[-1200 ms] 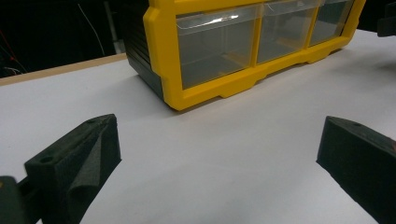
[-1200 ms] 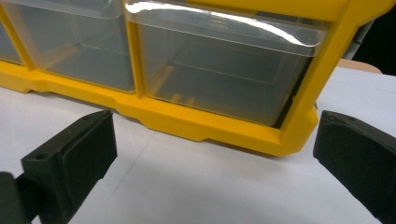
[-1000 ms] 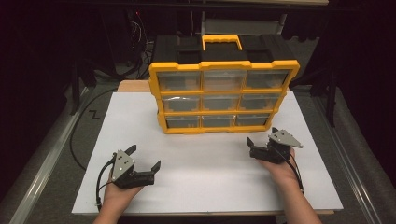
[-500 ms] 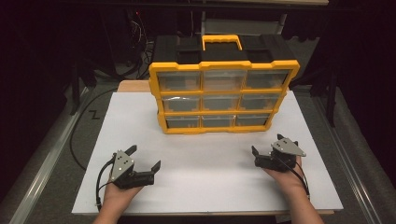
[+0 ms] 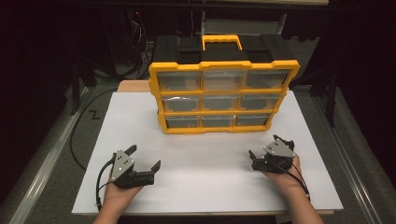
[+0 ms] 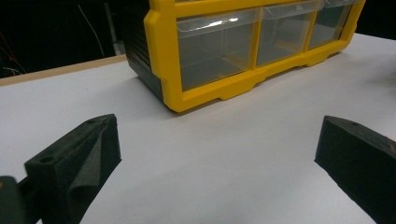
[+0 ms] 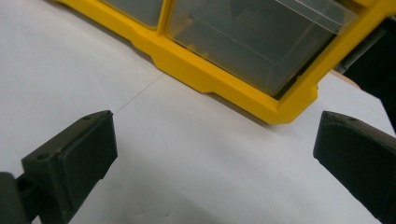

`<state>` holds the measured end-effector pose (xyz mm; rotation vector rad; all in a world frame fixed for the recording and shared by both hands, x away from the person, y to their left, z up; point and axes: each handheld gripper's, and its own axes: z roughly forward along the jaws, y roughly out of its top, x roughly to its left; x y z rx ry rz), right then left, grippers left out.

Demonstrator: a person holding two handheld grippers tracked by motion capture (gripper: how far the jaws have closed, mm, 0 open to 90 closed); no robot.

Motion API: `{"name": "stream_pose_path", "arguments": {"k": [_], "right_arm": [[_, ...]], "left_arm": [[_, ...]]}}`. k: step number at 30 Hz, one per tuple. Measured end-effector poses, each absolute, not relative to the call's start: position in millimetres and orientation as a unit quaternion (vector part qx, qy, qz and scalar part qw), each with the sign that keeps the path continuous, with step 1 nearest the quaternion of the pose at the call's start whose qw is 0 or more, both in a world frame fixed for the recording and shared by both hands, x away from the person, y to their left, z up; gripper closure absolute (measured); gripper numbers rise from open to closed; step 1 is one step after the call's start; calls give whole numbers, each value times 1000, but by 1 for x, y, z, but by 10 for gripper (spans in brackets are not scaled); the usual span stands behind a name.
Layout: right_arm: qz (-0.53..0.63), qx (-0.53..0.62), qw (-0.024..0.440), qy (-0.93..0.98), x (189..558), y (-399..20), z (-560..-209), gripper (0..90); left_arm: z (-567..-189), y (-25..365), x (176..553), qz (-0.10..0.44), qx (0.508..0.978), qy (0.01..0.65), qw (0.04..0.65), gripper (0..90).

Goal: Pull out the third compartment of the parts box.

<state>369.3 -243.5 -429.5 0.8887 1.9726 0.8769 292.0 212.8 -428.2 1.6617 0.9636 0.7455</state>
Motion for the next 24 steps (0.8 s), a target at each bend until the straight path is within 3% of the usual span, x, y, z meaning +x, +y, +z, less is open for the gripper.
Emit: {"name": "stream_pose_path", "arguments": {"k": [24], "right_arm": [[236,215,472,822,353,-215,-427,10]], "left_arm": [[-428,213,291,314,689,401,516,10]]}}
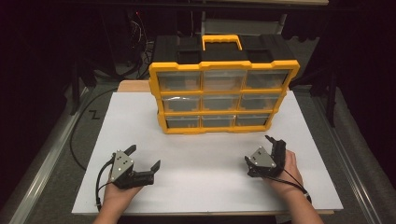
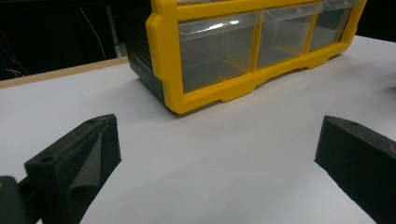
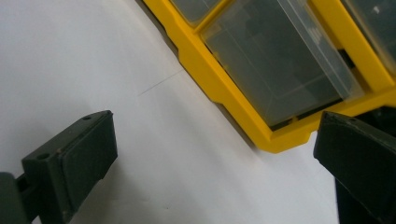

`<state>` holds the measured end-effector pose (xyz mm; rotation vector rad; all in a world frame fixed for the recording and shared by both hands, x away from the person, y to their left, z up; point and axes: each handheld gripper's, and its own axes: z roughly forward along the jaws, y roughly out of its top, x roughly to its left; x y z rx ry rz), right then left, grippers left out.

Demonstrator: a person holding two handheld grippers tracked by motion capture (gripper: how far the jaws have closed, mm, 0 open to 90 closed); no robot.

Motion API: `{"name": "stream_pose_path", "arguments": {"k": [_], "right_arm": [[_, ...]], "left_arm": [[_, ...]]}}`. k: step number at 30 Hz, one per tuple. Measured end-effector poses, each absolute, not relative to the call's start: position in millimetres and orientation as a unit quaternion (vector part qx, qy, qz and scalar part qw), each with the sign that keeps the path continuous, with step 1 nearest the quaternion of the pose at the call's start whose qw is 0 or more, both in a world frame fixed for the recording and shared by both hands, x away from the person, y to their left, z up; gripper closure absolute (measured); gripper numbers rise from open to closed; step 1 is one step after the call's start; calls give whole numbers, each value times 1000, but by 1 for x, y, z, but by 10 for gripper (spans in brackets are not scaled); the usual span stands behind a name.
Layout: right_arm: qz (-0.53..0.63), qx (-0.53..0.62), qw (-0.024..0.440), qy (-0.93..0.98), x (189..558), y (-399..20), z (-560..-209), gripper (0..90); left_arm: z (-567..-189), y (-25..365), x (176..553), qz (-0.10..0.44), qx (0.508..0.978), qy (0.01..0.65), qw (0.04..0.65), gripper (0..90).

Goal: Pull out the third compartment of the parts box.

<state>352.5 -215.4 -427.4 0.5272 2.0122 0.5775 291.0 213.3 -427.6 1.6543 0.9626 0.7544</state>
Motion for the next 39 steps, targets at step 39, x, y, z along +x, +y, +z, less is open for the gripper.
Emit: {"name": "stream_pose_path", "arguments": {"k": [39], "right_arm": [[93,51,548,830,342,-202,-428,10]], "left_arm": [[-427,214,291,316,690,399,516,10]]}}
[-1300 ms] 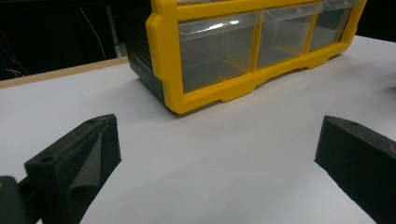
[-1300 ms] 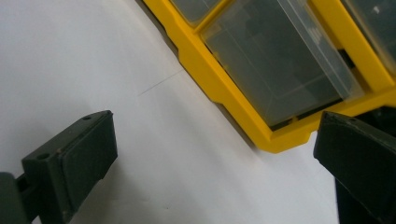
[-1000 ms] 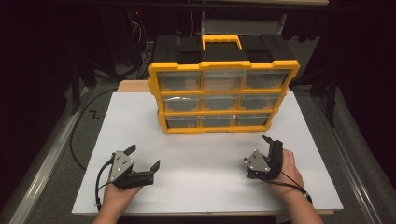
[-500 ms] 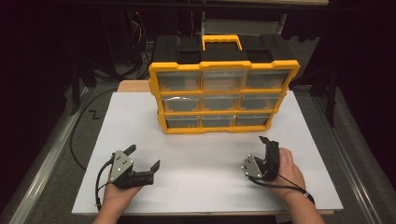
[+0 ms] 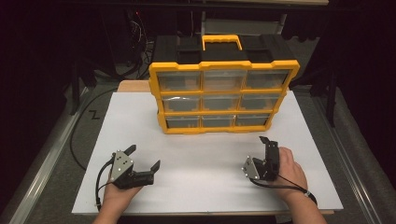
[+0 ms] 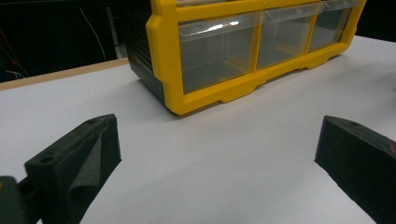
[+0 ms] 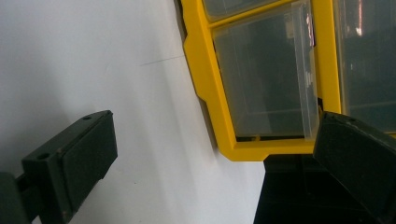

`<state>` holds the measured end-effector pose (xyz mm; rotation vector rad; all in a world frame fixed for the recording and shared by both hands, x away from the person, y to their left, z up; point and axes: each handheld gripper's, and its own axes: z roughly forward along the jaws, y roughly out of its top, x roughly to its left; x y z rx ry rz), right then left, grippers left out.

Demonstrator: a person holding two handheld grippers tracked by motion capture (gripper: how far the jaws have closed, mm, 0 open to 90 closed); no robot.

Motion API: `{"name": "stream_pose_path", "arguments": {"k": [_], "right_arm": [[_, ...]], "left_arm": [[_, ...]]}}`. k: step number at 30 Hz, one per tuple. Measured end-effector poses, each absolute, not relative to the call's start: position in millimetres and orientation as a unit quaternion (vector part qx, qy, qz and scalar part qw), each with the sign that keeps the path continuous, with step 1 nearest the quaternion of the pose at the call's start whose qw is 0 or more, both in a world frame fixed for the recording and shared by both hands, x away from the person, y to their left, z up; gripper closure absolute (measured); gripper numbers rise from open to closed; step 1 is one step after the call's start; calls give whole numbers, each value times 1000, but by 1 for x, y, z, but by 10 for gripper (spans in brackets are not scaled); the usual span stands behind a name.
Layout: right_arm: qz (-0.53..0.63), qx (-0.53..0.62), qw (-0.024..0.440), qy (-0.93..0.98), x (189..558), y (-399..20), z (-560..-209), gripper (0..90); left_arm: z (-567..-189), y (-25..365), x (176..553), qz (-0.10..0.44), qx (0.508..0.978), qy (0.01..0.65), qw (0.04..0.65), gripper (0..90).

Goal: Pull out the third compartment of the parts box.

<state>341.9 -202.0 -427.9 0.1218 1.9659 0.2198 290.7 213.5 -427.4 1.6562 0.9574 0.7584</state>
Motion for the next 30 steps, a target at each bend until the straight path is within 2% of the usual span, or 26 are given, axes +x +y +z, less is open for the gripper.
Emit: {"name": "stream_pose_path", "arguments": {"k": [7,21,23,24,30], "right_arm": [[80,37,552,829,342,-202,-428,28],[81,32,586,806,337,-198,-427,179],[79,32,589,804,336,-198,-427,212],[75,27,597,798,337,-197,-427,263],[62,23,610,790,341,-193,-428,353]], "left_arm": [[-428,212,291,318,695,395,510,9],[-428,212,292,313,697,395,509,4],[-428,212,292,311,699,395,509,4],[-428,212,292,311,702,393,506,4],[-428,210,290,312,705,391,503,4]]}}
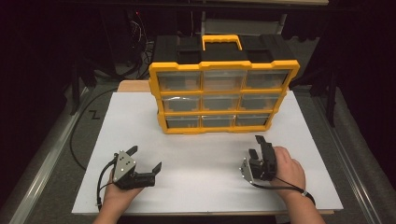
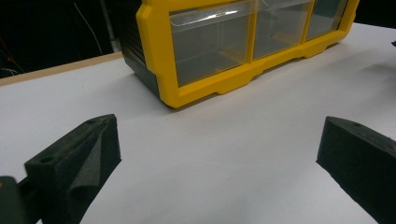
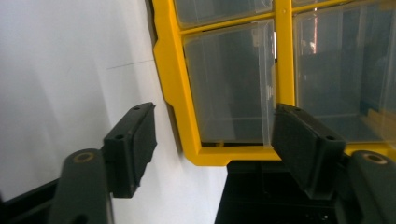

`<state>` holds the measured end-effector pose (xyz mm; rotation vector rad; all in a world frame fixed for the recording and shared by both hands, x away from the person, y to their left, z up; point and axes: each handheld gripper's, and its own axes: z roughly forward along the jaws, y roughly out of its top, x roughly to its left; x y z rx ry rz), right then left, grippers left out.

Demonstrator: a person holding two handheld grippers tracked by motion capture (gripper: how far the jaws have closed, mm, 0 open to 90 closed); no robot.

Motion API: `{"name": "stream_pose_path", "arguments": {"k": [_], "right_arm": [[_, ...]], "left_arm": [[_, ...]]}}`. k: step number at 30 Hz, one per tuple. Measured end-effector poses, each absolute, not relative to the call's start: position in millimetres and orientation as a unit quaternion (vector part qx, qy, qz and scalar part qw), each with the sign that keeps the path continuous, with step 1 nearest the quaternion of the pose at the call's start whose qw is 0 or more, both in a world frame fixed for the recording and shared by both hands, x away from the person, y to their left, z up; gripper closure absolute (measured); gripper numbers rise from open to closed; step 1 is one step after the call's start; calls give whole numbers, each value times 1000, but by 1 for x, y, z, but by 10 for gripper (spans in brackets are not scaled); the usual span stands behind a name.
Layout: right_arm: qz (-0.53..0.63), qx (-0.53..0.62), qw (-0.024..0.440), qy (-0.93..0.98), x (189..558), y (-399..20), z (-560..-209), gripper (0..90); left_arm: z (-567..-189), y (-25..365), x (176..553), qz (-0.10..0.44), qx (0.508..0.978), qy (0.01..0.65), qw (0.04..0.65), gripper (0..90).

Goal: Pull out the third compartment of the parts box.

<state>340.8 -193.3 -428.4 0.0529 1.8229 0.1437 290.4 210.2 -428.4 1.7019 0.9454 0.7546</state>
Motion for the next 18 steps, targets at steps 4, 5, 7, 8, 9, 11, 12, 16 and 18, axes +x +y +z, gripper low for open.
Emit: {"name": "stream_pose_path", "arguments": {"k": [4,5,7,8,9,11,12,16,18], "right_arm": [[57,26,616,785,345,-188,-426,379],[56,28,615,786,347,-187,-425,384],[55,30,617,785,348,-186,-424,394],[56,27,622,781,350,-184,-420,409],[56,27,622,781,350,-184,-420,409],[58,25,631,773,352,-183,-416,432],[58,25,631,773,352,-183,-416,432],[63,17,647,760,355,-181,-407,448],[67,17,651,756,356,-179,-404,459]], "left_arm": [[-429,211,291,310,705,390,504,4],[-429,211,292,308,707,390,503,4],[-430,210,292,307,708,389,503,4],[-430,209,292,306,709,387,504,4],[-430,209,292,306,709,387,504,4],[-429,209,291,307,709,384,505,4],[-429,209,291,307,709,384,505,4],[-429,210,291,307,709,384,505,4],[-430,209,291,306,710,384,505,4]]}}
